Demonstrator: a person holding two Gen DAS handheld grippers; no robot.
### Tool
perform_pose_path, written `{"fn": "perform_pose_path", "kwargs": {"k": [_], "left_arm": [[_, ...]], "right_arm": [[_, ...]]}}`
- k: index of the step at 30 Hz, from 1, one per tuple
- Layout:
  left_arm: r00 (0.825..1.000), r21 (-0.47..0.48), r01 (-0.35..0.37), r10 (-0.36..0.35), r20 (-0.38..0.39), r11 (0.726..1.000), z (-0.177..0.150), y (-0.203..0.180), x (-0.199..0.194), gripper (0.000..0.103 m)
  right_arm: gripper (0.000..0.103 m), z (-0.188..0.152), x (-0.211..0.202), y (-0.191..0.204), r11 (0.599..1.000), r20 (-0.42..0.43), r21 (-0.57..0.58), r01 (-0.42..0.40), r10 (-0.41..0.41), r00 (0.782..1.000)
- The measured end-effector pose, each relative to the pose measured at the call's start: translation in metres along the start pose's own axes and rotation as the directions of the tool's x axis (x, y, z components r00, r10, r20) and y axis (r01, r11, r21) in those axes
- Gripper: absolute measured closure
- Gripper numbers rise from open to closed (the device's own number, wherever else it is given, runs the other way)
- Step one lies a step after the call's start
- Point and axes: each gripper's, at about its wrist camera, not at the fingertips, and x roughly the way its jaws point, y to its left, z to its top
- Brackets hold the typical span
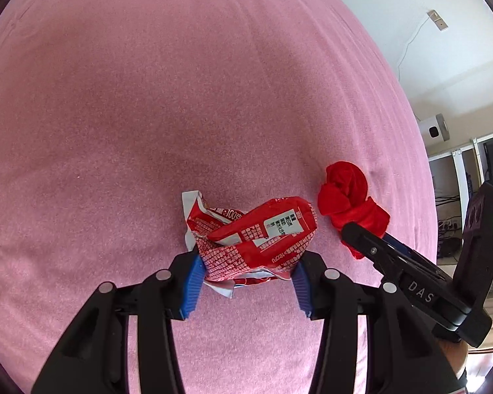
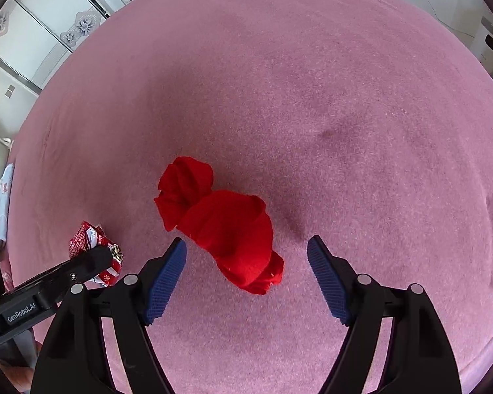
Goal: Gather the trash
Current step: 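Grasp the red-white wrapper with the left tool while the right tool grasps the red cloth, then carry the wrapper and red cloth over the yellow bin and release both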
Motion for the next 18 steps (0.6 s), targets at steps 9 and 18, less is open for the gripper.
{"fn": "perform_pose_path", "kwargs": {"k": [9,18], "left_arm": [[1.000,0.023,-0.008,0.008,-0.001,1.000,-0.014,-0.007,0.001,0.056],[0.999,0.059,0.030,-0.029,-0.020,0.998,-0.072,0.001,-0.028,0.056]], "right_arm": [[0.067,-0.028,-0.013,0.010,0.999,0.074,0.027,-0.031,0.029,0.997],[0.067,-0.119,-0.052,0.007,0.986,0.042,0.068,-0.152,0.149,0.988]]}}
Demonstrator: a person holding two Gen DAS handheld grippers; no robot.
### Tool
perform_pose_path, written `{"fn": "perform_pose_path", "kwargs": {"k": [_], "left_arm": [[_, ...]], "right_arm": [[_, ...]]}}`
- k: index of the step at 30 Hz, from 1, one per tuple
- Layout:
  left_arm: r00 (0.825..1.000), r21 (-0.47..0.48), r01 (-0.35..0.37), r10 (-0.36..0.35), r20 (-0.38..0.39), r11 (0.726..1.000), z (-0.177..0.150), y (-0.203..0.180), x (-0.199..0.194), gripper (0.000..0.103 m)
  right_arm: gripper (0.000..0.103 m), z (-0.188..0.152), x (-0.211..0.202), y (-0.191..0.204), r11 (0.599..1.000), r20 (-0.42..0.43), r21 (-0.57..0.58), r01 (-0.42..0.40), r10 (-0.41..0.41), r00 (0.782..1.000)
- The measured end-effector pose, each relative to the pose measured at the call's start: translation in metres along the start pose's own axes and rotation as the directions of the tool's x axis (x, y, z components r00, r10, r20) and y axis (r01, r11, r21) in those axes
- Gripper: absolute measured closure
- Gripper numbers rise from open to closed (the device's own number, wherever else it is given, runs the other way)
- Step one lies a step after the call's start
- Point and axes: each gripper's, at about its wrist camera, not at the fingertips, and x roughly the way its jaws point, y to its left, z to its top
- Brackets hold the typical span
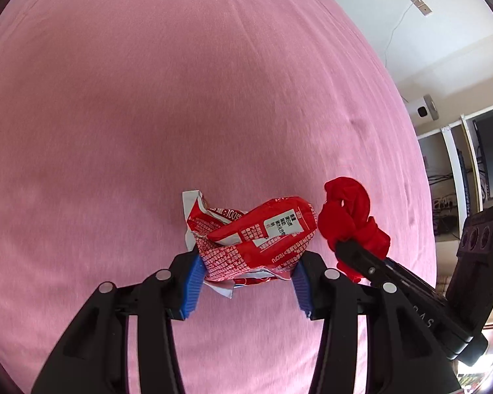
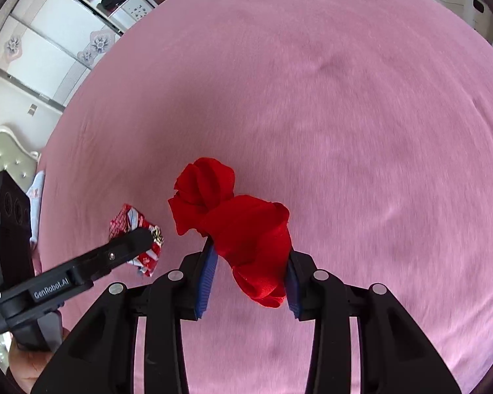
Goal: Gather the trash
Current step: 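Carry the wrapper and red cloth over the yellow bin and release both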
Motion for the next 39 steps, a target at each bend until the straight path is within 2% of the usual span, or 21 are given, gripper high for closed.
{"fn": "perform_pose_path", "kwargs": {"k": [2,5,15,21,24,27,31,34,39], "left_arm": [[1.000,-0.002,0.012,-0.012,-0.007,1.000,-0.022,0.001,-0.012,0.056],[1.000,-0.005,0.019,-0.019,-0.019,1.000,-0.059,0.005,-0.032,0.056],[0.994,-0.049,0.051,-0.055,-0.097,0.998,-0.214,0.005,-0.088,0.056],[0.988,0.053,0.063,-0.055,-0.147,0.997,-0.282,-0.007,-0.112,0.056],[0.982,0.131,0.080,-0.056,-0.178,0.988,-0.315,-0.024,-0.122,0.056],[0.976,0.197,0.096,-0.054,-0.212,0.976,-0.343,-0.040,-0.125,0.056],[0.960,0.272,0.123,-0.046,-0.275,0.955,-0.385,-0.069,-0.114,0.056],[0.940,0.300,0.158,-0.050,-0.338,0.941,-0.415,-0.095,-0.099,0.056],[0.899,0.395,0.216,-0.024,-0.438,0.893,-0.471,-0.152,-0.064,0.056]], "right_arm": [[0.067,-0.011,-0.014,0.000,1.000,-0.009,-0.016,0.003,-0.003,1.000],[0.067,-0.053,-0.036,0.001,1.000,-0.030,-0.005,-0.007,0.006,1.000],[0.067,-0.182,-0.098,0.007,0.987,-0.076,0.156,-0.026,0.038,0.996],[0.066,-0.255,-0.142,-0.004,0.971,-0.036,0.240,-0.024,0.034,0.999],[0.066,-0.310,-0.179,-0.031,0.957,0.002,0.291,-0.017,0.018,1.000],[0.066,-0.345,-0.196,-0.047,0.934,0.032,0.357,-0.011,-0.001,0.999],[0.066,-0.398,-0.217,-0.067,0.897,0.044,0.442,0.010,-0.033,0.998],[0.066,-0.433,-0.234,-0.096,0.861,0.048,0.507,0.030,-0.063,0.997],[0.066,-0.491,-0.262,-0.153,0.769,0.051,0.636,0.065,-0.126,0.991]]}}
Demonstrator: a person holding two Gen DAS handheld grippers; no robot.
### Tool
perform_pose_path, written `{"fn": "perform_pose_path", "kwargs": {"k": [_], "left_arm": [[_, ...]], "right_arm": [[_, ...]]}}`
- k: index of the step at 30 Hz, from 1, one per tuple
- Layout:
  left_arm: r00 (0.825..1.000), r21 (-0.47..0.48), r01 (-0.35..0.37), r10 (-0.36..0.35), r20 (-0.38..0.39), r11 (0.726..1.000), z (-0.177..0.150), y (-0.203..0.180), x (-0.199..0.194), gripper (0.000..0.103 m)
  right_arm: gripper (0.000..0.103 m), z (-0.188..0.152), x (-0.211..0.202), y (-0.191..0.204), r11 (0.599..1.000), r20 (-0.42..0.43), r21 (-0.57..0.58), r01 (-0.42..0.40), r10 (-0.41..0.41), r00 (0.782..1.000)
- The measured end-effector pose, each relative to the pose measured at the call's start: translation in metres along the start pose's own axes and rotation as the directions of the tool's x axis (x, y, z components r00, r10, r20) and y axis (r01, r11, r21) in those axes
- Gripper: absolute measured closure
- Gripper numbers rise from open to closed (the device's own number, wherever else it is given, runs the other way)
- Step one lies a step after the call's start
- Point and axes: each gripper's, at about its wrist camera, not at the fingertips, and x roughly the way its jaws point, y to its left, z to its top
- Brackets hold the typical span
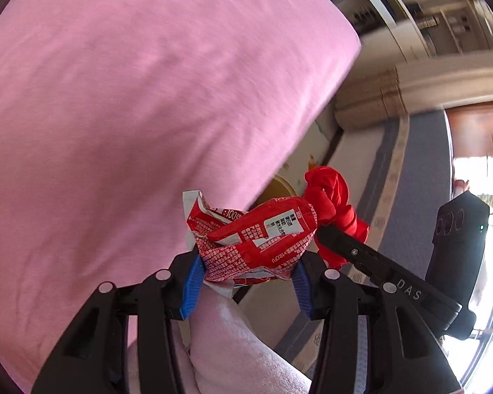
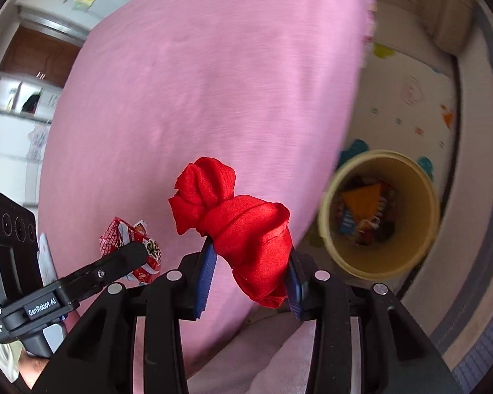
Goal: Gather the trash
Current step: 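Carry the wrapper and red cloth over the yellow bin and release both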
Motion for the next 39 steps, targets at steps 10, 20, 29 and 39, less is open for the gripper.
{"fn": "perform_pose_path", "kwargs": {"k": [10,20,29,39], "left_arm": [[0.986,0.166,0.012,0.016,-0.168,0.986,-0.006,-0.107,0.120,0.056],[0.949,0.214,-0.037,0.102,-0.299,0.976,-0.023,-0.125,0.221,0.055],[0.931,0.238,-0.060,0.140,-0.336,0.970,-0.027,-0.126,0.267,0.055],[0.897,0.284,-0.103,0.213,-0.389,0.953,-0.030,-0.121,0.289,0.020]], "right_arm": [[0.065,-0.002,-0.020,-0.155,0.974,0.002,0.217,0.063,-0.065,0.998],[0.065,0.005,0.004,-0.223,0.949,-0.012,0.316,-0.007,0.011,1.000],[0.063,0.019,0.038,-0.243,0.955,-0.068,0.295,-0.008,0.029,0.997],[0.042,0.024,0.047,-0.251,0.954,-0.097,0.300,-0.018,0.050,0.994]]}}
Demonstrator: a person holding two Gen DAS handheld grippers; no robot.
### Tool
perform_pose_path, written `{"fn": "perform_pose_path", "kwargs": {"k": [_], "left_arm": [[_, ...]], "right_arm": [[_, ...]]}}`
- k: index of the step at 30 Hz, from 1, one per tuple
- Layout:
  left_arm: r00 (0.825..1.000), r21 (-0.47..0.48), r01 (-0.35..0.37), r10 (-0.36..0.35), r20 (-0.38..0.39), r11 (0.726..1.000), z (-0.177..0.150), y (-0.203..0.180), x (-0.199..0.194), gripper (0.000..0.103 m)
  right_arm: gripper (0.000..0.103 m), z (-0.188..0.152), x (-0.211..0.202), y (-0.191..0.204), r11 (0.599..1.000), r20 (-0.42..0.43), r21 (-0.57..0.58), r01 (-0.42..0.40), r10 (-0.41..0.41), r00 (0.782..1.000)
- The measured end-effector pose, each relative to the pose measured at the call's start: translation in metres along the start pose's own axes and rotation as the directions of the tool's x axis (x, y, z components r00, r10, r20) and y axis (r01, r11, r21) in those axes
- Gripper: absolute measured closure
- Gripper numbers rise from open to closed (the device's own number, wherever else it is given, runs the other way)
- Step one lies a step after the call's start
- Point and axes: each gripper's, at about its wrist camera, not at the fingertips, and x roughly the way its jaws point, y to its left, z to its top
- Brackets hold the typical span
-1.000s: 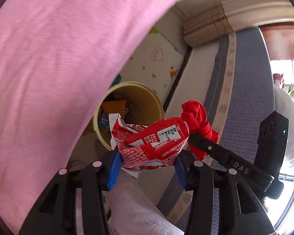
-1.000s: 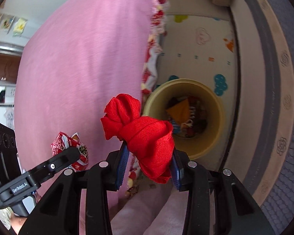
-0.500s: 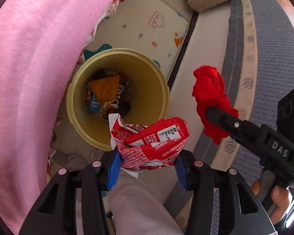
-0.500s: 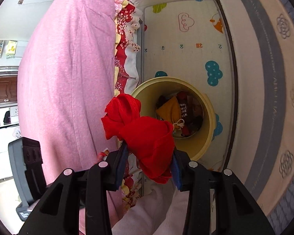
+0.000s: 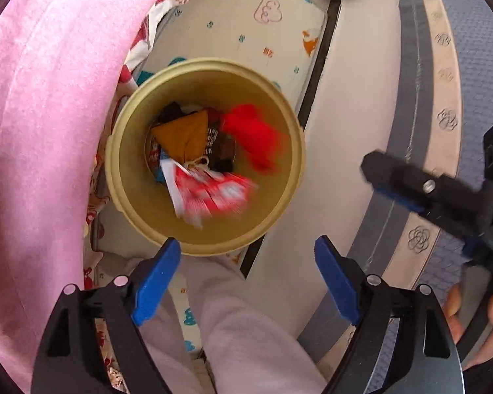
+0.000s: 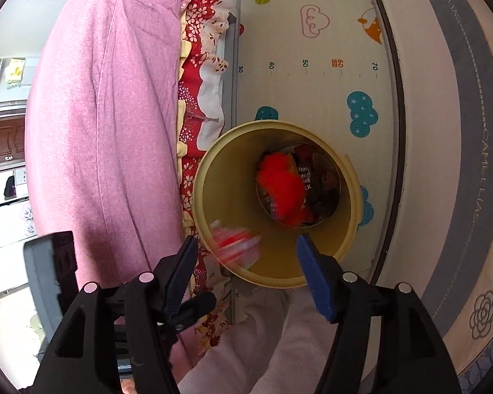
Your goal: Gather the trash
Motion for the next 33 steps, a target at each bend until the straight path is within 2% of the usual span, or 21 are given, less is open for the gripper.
{"fn": "perform_pose_path", "kwargs": {"k": [9,33], "left_arm": [[1.000,-0.022,-0.011,0.010,-0.015,1.000,-0.002,0.004,0.003,0.020],[0.999,0.013,0.033,-0.034,0.033,0.999,-0.015,-0.001,-0.017,0.020]], "right_arm": [[0.042,-0.003,0.009,0.003,1.000,-0.049,-0.021,0.007,-0.008,0.999],[0.043,-0.021,-0.006,0.037,0.993,-0.051,-0.116,0.035,-0.042,0.998]]}}
